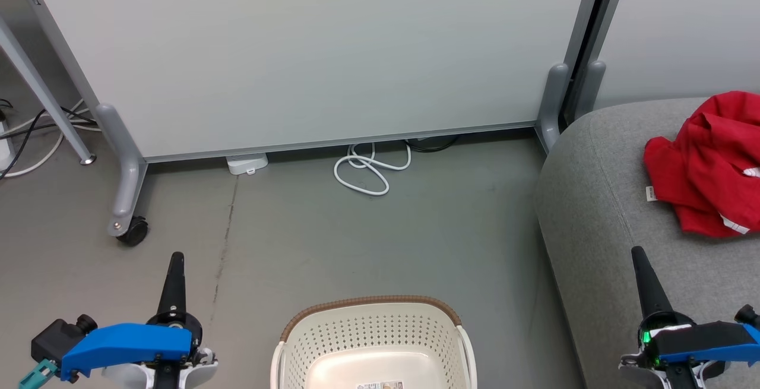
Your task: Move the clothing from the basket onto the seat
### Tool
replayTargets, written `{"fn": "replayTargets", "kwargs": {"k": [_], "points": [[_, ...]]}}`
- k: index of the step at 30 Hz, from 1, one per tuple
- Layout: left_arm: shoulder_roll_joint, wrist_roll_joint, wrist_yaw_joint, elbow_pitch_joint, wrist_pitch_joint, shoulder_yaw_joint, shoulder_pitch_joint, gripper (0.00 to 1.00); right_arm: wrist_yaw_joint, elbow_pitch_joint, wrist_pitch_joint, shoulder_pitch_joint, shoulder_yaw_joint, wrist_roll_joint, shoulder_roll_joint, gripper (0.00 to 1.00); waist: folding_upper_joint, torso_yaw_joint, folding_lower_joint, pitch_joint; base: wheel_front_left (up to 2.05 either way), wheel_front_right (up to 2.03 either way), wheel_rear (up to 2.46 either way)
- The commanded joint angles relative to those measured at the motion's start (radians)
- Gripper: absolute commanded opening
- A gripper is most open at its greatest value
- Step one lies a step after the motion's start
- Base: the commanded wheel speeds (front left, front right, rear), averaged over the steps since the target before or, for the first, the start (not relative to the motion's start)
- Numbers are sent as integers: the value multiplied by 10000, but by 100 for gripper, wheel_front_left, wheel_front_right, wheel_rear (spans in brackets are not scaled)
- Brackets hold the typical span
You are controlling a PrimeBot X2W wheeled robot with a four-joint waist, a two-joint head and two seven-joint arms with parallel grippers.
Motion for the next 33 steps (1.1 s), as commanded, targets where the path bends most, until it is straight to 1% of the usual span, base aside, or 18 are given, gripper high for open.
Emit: {"fn": "replayTargets", "kwargs": {"k": [1,33], "points": [[7,-246,-61,-52,74,110,-249,0,5,-30,98,-206,-29,261,9,0,-1,-6,-1,4,0,0,0],[-142,-2932,-302,12,765,646,-432,0,7,162,779,-487,-109,2933,50,0,-1,-138,-1,97,0,0,0]]}}
